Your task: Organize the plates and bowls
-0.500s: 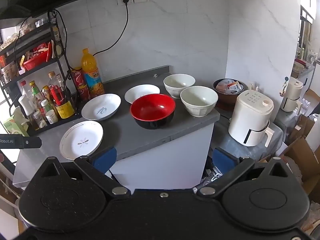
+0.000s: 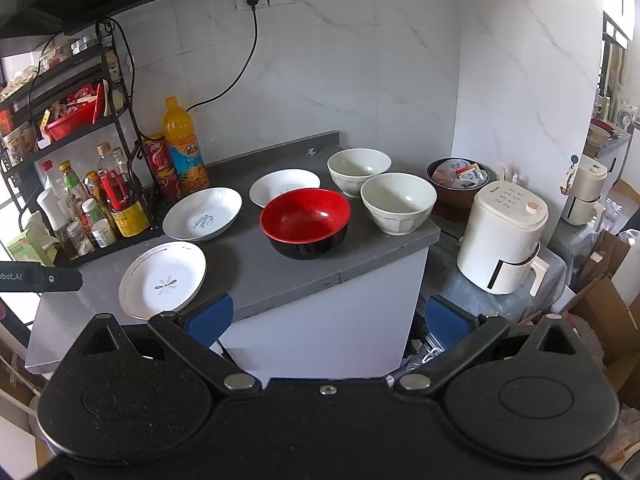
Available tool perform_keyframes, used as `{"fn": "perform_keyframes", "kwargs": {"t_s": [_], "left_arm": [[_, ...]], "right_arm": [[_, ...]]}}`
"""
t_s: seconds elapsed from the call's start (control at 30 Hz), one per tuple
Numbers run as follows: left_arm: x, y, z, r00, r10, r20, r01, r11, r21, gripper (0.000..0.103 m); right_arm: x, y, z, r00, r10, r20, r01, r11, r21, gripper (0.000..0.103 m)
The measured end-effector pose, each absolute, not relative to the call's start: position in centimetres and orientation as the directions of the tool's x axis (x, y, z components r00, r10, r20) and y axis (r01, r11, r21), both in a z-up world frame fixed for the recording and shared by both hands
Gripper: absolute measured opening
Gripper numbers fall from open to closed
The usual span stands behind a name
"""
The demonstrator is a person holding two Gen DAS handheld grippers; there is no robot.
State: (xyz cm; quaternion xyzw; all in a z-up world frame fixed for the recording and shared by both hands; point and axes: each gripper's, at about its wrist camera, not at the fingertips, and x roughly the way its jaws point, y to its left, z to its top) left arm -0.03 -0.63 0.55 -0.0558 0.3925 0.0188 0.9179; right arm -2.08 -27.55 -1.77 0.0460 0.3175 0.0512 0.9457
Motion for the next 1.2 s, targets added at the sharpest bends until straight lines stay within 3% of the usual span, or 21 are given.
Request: {"fn": "perform_keyframes", "kwargs": {"t_s": [0.07,0.27,0.33,1.1,1.2], "left_arm": [[-0.2,-0.7,0.6,0.735,-0.002,-0.678,-0.072,0.994,-0.08,0.103],[0.2,-0.6,0.3,0.658,-0.007,-0.753,-0.087,0.993,-0.086,0.103],[-0.1,-0.5,0.4,0.704,-0.021,-0.71,-0.079,0.991,-0.107,0.103],[-0.1,-0.3,0.8,0.697,-0.06,-0.715,-0.109,0.976,-0.188,0.103],[0.1,-1.1,0.8,0.669,-0.022,-0.743,-0.121,0.983,-0.138,0.103]], "right_arm": [[-2.2,-27.5,-1.7,0.791,0.136,-0.596,-0.075,0.989,0.126,0.103],[-2.2,-27.1,-1.5,0.79,0.15,-0.594,-0.093,0.988,0.126,0.103],[-2.1,-27.0,-1.5,0.79,0.152,-0.593,-0.098,0.988,0.124,0.103],[-1.7,-27.5,-1.6,0.799,0.173,-0.576,-0.132,0.985,0.114,0.103],[-1.3,-27.9,-1.7,0.795,0.174,-0.582,-0.123,0.984,0.126,0.103]]}}
